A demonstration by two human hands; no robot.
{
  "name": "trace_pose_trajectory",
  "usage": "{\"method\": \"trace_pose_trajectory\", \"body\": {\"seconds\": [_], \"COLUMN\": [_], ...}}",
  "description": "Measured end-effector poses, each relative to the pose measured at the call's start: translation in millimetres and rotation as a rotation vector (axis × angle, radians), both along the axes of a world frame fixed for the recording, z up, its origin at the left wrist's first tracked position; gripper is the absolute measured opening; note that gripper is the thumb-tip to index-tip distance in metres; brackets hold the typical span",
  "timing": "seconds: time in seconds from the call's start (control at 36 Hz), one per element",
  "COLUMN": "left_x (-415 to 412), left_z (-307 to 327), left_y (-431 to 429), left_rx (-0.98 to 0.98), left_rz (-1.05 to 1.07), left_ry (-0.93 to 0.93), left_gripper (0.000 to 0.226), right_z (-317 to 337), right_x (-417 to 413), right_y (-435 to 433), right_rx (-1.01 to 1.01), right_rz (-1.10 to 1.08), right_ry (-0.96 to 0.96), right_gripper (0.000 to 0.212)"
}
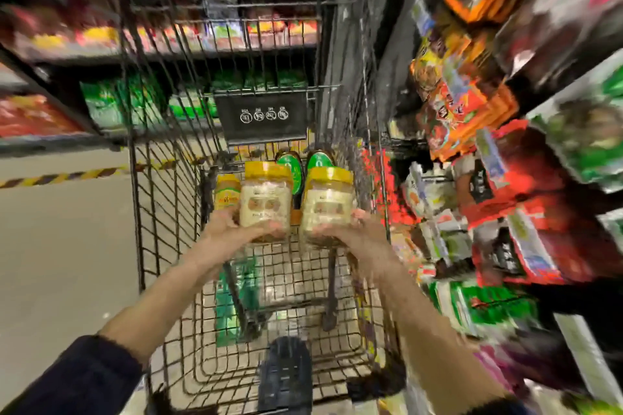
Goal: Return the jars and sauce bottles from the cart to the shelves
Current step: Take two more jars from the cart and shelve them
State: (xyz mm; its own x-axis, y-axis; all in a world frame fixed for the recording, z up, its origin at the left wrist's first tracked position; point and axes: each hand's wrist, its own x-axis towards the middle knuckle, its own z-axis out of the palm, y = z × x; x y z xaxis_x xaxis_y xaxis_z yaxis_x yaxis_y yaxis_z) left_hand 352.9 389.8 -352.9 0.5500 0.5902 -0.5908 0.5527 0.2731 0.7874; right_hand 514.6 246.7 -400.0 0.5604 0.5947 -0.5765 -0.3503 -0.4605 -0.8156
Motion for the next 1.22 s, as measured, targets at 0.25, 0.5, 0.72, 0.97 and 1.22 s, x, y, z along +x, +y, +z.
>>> {"method": "trace_pose_trajectory", "body": {"seconds": [0.25, 0.5, 0.72, 0.97, 1.22], "left_x": [-53, -87, -94, -97, -126], "left_z": [114, 206, 280, 313, 321], "left_y": [-91, -158, -206, -252, -300], "left_rx": [0.239, 0.443, 0.518, 0.475, 0.341], "left_rz": [0.0, -0.13, -0.235, -0.459, -0.747], "left_ry": [-0.287, -0.484, -0.716, -0.915, -0.975], "left_gripper": [0.03, 0.052, 0.048, 0.05, 0.066], "right_z": [130, 249, 325, 360, 367], "right_x": [-40, -91, -128, -187, -297], "right_y": [-88, -185, -259, -331, -400], "right_rx": [0.204, 0.398, 0.439, 0.365, 0.276], "right_rz": [-0.041, -0.118, -0.258, -0.549, -0.841], "right_ry": [-0.234, -0.488, -0.701, -0.88, -0.93], "right_gripper": [0.038, 0.044, 0.052, 0.057, 0.072]}}
